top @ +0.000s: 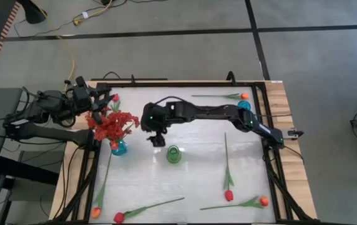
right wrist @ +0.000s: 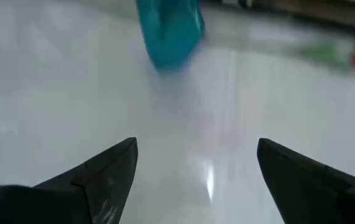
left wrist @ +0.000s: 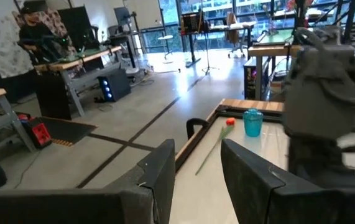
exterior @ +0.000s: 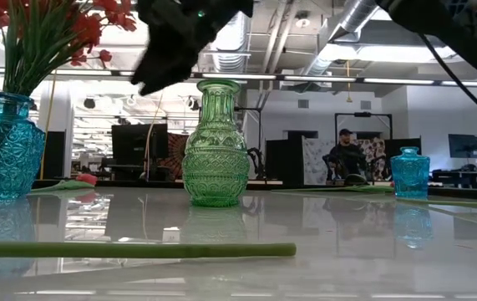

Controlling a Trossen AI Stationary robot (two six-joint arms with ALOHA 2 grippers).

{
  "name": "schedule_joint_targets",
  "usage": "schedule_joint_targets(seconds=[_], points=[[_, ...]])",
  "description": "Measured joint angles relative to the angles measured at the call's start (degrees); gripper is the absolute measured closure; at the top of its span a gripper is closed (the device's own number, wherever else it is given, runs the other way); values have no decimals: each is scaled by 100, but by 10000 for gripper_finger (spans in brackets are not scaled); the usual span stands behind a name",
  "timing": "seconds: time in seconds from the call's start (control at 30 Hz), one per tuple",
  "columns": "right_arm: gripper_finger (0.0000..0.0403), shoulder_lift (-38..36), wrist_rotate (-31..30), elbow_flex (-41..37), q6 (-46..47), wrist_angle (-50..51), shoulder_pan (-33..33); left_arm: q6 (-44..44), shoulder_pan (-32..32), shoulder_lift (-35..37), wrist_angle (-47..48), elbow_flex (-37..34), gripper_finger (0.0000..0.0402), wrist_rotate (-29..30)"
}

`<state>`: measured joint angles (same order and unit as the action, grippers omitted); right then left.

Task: Sort flowers into vase by color
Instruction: Put the bottom right pink flower into the green vase

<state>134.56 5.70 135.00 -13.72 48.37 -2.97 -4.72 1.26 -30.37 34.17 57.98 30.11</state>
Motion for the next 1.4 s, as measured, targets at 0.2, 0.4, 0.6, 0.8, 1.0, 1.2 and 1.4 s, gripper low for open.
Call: schedule_joint_targets(seconds=[0.2, 0.4, 0.6, 0.8, 1.0, 1.2, 1.4], points=[[46, -318, -141, -4, 13, 657, -209, 36, 0, 0, 2, 0, 282, -123], [46, -700, -160, -27, 196, 1477, -461, 146, -1, -17, 205, -2, 282, -152], [46, -937, -398, -31, 628, 2686, -485, 188, -2, -47, 273, -2, 282, -157], [46, -1160, -948, -33, 1236, 3741, -296, -334, -2, -346, -207, -2, 282, -142], [46, -1594, -1685, -42, 1857, 4165, -6, -1134, 10, -1028, -965, -2, 282, -320], [46, -2534, -2506, -1265, 2452, 3877, 325, -1213, -18, -1507, -1269, 254, 282, -963], [46, -4025, -2681, -3773, 3096, 2465, 423, -312, -324, -1538, -814, 715, 282, -2322]])
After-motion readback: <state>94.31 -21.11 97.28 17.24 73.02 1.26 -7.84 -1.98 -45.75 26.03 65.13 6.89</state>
